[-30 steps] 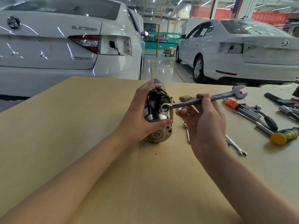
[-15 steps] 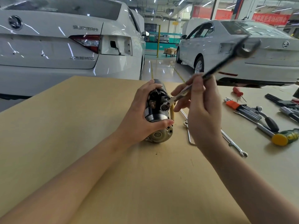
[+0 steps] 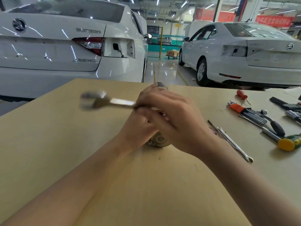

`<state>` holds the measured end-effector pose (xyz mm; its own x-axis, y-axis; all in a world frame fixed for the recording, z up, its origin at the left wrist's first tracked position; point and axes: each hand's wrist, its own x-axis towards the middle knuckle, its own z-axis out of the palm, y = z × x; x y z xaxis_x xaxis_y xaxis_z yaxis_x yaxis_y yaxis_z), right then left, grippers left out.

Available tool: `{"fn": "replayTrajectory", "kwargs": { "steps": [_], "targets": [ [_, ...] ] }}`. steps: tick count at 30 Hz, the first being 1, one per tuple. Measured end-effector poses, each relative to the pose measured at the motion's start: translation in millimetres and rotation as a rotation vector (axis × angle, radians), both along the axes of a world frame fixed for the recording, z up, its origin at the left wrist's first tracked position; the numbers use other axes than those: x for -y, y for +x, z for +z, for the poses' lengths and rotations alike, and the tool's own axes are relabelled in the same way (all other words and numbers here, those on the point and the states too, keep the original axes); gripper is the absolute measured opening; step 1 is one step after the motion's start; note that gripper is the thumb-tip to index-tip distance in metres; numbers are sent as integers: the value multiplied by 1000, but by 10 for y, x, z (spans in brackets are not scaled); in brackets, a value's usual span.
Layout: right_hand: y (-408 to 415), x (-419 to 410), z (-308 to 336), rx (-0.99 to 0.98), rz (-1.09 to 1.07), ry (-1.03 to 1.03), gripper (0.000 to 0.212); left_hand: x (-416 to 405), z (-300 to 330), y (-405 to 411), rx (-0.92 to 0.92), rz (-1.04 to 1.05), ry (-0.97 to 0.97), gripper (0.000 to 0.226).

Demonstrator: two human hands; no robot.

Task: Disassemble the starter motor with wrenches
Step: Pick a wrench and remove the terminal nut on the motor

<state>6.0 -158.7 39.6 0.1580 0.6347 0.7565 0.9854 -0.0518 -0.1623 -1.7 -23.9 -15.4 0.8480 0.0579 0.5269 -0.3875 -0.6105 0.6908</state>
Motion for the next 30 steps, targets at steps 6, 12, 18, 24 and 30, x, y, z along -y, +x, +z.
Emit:
{"fn": "replayTrajectory", "kwargs": {
  "steps": [6, 12, 18, 24, 30],
  "targets": [
    [56, 180, 57, -777, 265, 675, 20, 76, 70, -75, 89, -27, -52, 82],
    [103, 191, -74, -1271, 200, 917, 26, 72, 65, -78, 147, -34, -82, 61],
    [137, 205, -86, -1392, 263, 947, 27, 83, 72, -76, 150, -28, -89, 55],
    [128, 206, -80, -1187, 236, 792, 25, 55, 32, -50, 172, -45, -104, 51],
    [130, 128, 47, -592, 197, 378, 16, 47, 29, -31, 223, -46, -94, 48]
  ]
}}
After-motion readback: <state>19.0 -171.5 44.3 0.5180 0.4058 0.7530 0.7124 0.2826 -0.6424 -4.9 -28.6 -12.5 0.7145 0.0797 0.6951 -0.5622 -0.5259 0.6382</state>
